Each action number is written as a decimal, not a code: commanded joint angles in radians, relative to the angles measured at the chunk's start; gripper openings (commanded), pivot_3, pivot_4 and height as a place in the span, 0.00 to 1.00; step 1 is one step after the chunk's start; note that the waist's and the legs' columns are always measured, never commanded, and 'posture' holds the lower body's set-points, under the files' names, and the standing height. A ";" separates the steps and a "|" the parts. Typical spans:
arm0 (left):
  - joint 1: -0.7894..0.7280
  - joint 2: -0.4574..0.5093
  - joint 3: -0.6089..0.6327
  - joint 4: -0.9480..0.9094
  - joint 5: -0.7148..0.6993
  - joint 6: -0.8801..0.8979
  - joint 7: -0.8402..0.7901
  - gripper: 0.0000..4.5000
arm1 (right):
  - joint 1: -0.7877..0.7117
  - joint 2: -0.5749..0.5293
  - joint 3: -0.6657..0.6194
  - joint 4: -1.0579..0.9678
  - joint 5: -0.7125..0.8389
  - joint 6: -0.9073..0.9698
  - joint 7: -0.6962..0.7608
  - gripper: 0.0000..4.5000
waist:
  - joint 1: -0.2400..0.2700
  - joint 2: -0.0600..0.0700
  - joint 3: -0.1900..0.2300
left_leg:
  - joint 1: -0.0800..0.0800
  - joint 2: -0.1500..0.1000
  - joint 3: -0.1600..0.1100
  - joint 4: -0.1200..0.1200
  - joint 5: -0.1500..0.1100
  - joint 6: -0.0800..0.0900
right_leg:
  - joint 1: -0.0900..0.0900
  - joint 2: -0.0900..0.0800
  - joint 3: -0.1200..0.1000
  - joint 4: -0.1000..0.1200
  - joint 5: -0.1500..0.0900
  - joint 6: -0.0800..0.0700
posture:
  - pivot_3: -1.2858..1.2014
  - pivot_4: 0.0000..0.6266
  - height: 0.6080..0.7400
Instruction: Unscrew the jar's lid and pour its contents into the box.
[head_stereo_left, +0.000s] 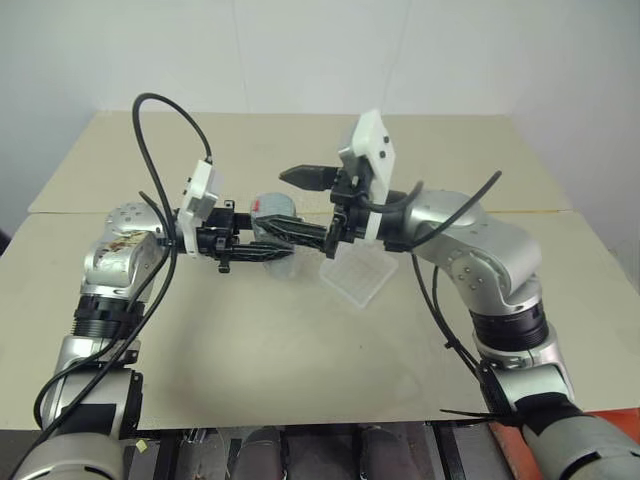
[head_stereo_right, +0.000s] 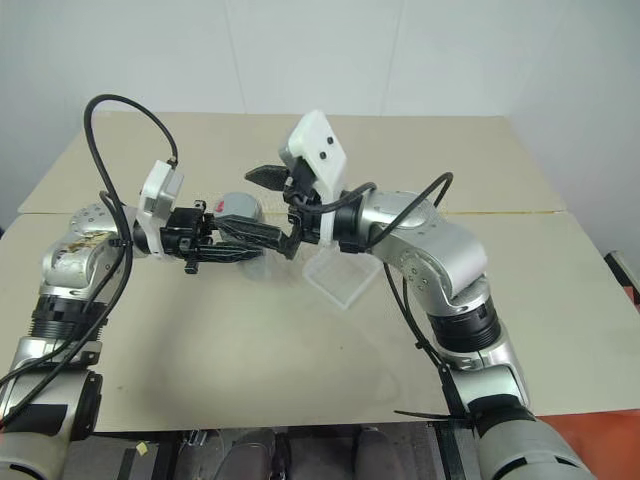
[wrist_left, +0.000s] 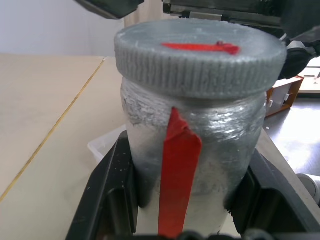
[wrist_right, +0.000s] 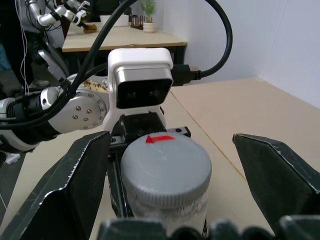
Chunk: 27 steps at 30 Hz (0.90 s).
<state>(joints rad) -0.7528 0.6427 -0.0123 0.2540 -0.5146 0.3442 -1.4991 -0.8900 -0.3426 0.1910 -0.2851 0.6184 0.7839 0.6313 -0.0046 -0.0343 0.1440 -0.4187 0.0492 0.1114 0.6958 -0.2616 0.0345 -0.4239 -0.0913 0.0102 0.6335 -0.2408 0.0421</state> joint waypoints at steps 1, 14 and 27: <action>-0.028 0.002 0.014 -0.010 -0.004 -0.016 -0.008 0.43 | -0.028 0.009 -0.006 -0.002 -0.010 0.009 0.005 1.00 | -0.001 0.000 0.000 | 0.000 0.000 0.000 0.000 0.000 0.000 | 0.000 0.000 0.000 0.000 0.000 0.000 | 0.52 0.24 1.00; -0.021 0.009 0.017 -0.022 -0.001 -0.013 -0.013 0.43 | -0.058 0.037 -0.006 0.048 -0.026 0.034 0.026 0.61 | -0.008 0.000 0.000 | 0.000 0.000 0.000 0.000 0.000 0.000 | 0.000 0.000 0.000 0.000 0.000 0.000 | 0.52 0.24 1.00; 0.009 0.072 -0.058 -0.041 -0.129 -0.083 -0.115 0.43 | -0.078 -0.035 0.021 0.234 0.043 -0.207 0.658 0.61 | -0.008 0.000 0.000 | 0.000 0.000 -0.001 0.000 -0.001 0.001 | 0.000 0.000 0.000 0.000 0.000 0.000 | 0.52 0.24 1.00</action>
<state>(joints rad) -0.7351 0.6680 -0.0984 0.2088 -0.5885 0.2711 -1.6108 -0.9369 -0.3720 0.2146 -0.0659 0.6178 0.6397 1.1296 -0.0129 -0.0339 0.1443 -0.4188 0.0494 0.1106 0.6958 -0.2627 0.0363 -0.4238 -0.0909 0.0100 0.6333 -0.2407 0.0422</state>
